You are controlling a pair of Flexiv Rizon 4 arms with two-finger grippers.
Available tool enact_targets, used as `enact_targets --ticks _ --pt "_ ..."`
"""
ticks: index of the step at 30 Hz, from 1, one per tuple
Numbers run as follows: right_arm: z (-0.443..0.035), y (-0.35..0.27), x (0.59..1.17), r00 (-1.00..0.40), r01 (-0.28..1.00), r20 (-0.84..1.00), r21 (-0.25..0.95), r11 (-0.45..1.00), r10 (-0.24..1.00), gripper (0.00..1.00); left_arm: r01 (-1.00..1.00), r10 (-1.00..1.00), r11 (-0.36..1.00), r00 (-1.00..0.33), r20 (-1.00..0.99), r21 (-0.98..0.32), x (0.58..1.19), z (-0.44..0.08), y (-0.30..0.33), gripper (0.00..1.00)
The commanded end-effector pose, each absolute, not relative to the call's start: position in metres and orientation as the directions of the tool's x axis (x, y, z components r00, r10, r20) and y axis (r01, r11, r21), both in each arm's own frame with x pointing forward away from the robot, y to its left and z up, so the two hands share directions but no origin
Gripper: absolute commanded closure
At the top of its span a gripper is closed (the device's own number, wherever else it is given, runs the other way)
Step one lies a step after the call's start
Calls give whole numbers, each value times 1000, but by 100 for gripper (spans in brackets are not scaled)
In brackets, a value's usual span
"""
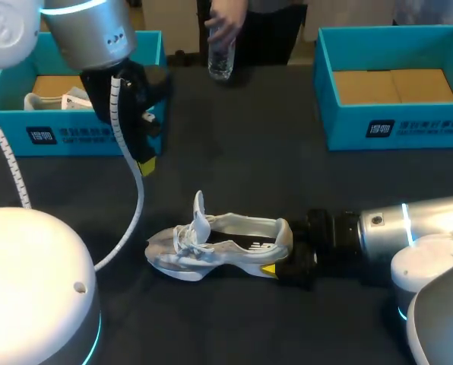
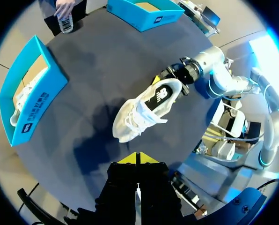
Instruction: Take the shoe out of the shoebox, open the shoe tongue, remove and reinsert the insole, then place the shoe into the shoebox
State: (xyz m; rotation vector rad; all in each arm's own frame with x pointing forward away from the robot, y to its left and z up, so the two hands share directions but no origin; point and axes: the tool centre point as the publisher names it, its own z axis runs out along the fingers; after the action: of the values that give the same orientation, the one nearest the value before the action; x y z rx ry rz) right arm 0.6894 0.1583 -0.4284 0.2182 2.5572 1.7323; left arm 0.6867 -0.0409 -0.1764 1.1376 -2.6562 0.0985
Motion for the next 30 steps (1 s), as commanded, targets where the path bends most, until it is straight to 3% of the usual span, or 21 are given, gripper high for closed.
enact_targets --ticks 1,7,11,22,30 --pt "-431 161 689 -989 90 40 926 368 143 100 -555 -546 831 -796 261 46 676 -172 -51 100" --pt "-431 161 689 -989 90 40 926 368 143 100 -369 -364 929 -925 106 -24 661 -168 -85 100" --pt "-431 161 689 -989 90 40 926 368 143 100 -211 -195 969 -973 126 -131 657 -159 -92 100" --pt "-431 161 689 -989 90 40 926 368 143 100 -205 -187 968 -974 130 -143 660 -159 -91 100" --pt "-431 161 689 -989 90 40 926 368 143 100 -30 8 980 -982 187 -199 655 -153 -140 100"
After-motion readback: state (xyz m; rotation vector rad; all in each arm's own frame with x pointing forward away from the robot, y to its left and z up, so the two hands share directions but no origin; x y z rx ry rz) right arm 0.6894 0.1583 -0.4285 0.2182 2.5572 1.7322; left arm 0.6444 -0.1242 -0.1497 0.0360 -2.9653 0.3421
